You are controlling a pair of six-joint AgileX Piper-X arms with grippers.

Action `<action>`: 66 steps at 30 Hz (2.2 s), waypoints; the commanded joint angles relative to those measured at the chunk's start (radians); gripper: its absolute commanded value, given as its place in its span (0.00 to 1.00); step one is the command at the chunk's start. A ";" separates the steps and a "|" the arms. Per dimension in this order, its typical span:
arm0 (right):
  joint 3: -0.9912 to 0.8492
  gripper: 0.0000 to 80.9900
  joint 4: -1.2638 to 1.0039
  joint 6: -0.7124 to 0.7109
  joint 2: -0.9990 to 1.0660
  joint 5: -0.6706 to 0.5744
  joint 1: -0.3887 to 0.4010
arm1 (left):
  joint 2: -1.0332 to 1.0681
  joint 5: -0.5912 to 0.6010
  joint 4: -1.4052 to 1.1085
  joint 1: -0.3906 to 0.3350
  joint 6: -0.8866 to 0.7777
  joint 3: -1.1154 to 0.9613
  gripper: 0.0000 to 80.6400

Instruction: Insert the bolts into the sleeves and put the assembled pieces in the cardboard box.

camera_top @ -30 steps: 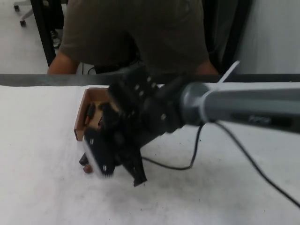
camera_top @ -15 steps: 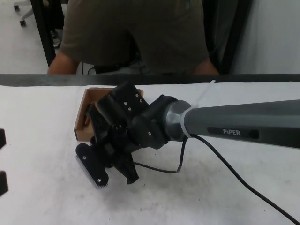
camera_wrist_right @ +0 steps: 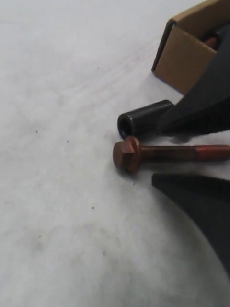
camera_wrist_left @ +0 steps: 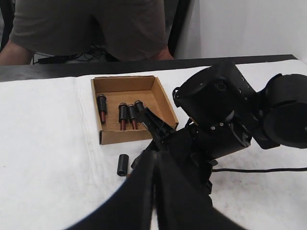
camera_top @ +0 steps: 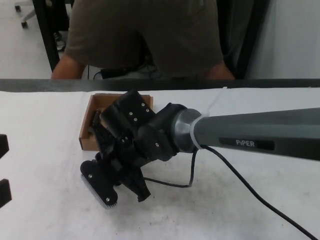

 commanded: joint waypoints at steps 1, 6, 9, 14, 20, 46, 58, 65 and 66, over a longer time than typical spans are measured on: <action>-0.008 0.33 0.006 -0.008 -0.004 -0.019 0.003 | -0.005 -0.009 -0.017 -0.001 -0.003 0.000 0.01; -0.011 0.33 -0.004 -0.008 0.006 -0.025 0.009 | -0.005 -0.009 -0.017 -0.001 -0.003 0.000 0.01; -0.015 0.33 -0.009 -0.011 0.015 -0.025 0.011 | -0.005 -0.009 -0.017 -0.001 -0.003 0.000 0.01; -0.019 0.33 -0.009 -0.011 0.022 -0.025 0.011 | -0.005 -0.009 -0.017 -0.001 -0.003 0.000 0.01; -0.033 0.32 -0.006 -0.011 0.036 -0.005 0.011 | -0.005 -0.009 -0.017 -0.001 -0.003 0.000 0.01; -0.081 0.00 0.088 0.186 0.009 0.111 0.035 | -0.005 -0.009 -0.011 -0.001 -0.003 0.000 0.01; -0.078 0.00 0.332 0.743 -0.313 0.079 0.092 | -0.003 -0.007 -0.005 -0.001 -0.120 0.000 0.01; -0.078 0.00 0.504 0.865 -0.485 0.072 0.064 | 0.085 0.048 0.034 -0.001 -0.141 0.000 0.19; -0.078 0.00 0.548 0.873 -0.507 0.072 0.056 | 0.118 0.049 0.034 -0.001 -0.141 0.000 0.23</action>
